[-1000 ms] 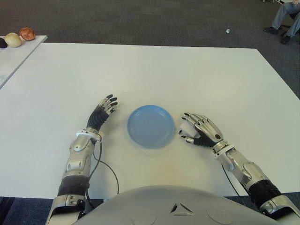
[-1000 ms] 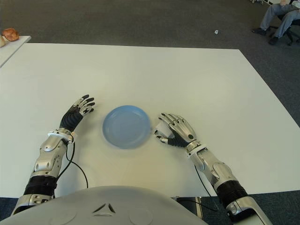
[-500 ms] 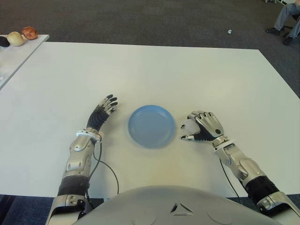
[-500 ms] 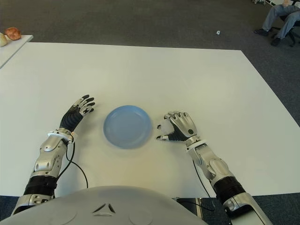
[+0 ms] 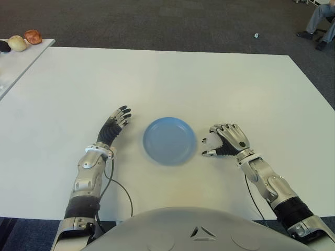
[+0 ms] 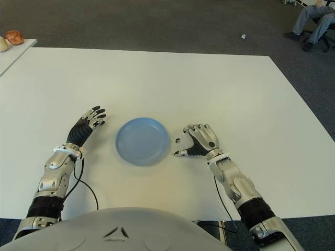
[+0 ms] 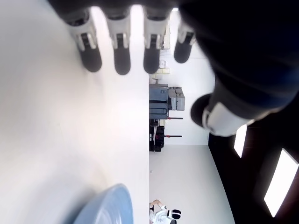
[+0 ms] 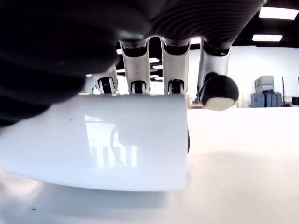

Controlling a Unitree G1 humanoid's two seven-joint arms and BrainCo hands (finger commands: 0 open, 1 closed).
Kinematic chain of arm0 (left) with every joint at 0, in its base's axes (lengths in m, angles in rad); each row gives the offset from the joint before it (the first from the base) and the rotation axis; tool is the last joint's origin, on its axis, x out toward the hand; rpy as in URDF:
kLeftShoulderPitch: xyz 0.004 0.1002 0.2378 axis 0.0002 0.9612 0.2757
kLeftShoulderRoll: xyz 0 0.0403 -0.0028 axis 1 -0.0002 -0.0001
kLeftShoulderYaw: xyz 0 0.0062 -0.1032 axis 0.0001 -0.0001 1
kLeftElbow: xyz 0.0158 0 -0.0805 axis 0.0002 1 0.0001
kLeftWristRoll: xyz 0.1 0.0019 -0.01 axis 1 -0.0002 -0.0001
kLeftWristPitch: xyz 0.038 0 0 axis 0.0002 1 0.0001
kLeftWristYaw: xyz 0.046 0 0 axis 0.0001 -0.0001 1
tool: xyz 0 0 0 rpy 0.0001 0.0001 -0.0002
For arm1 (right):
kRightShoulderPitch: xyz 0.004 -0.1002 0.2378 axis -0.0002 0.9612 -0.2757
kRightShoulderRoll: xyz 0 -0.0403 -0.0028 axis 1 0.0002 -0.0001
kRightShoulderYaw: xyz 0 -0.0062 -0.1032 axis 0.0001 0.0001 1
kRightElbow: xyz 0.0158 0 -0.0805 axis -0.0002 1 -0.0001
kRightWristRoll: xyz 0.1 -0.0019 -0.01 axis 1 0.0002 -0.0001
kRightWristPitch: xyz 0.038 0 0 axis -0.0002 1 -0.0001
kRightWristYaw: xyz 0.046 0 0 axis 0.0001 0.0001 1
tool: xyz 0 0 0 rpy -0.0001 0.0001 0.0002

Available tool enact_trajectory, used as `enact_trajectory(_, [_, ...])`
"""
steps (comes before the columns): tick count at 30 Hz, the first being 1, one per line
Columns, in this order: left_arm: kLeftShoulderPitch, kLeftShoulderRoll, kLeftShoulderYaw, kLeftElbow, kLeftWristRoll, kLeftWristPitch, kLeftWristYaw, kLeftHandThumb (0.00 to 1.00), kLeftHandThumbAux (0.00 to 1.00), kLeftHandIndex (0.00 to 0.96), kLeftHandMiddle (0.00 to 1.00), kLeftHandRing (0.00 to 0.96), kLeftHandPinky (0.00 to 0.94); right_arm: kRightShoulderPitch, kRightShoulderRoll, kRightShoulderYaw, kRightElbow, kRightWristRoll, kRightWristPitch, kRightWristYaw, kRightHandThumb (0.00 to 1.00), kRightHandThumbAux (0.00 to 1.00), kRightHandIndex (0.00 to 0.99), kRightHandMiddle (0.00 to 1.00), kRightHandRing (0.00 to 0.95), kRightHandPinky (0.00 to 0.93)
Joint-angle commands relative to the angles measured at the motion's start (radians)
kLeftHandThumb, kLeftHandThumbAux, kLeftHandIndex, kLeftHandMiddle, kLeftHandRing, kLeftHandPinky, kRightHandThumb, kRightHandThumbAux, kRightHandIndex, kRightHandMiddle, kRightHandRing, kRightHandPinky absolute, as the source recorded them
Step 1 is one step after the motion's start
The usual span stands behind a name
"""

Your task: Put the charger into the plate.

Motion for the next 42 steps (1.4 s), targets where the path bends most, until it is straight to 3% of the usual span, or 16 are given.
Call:
enact_trajectory(1, [0.008, -0.004, -0.003, -0.001, 0.011, -0.001, 0.004, 0.0, 0.601, 0.112, 0.133, 0.129, 0.135, 0.05, -0.011, 0.013, 0.024, 0.007, 0.011, 0.057, 0.745, 0.709, 0.44, 0.889, 0.878, 0.885])
enact_trajectory(12, [0.011, -0.012, -0.005, 0.004, 0.009, -0.011, 0.005, 0.0, 0.597, 0.119, 0.136, 0.132, 0.14, 0.057, -0.02, -0.006, 0.016, 0.019, -0.004, 0.044, 0.745, 0.709, 0.44, 0.895, 0.882, 0.884])
enact_trajectory(28, [0.011, -0.028, -0.006, 0.014, 0.02, -0.018, 0.015, 0.0, 0.603, 0.124, 0.143, 0.14, 0.147, 0.027, -0.043, -0.019, 0.031, -0.011, -0.044, -0.057, 0.746, 0.709, 0.44, 0.898, 0.89, 0.885])
enact_trajectory(42, [0.006, -0.033, -0.008, 0.042, 0.021, -0.038, 0.006, 0.0, 0.596, 0.119, 0.152, 0.143, 0.135, -0.022, -0.064, -0.125, -0.144, 0.036, -0.066, -0.026, 0.746, 0.708, 0.44, 0.914, 0.9, 0.885])
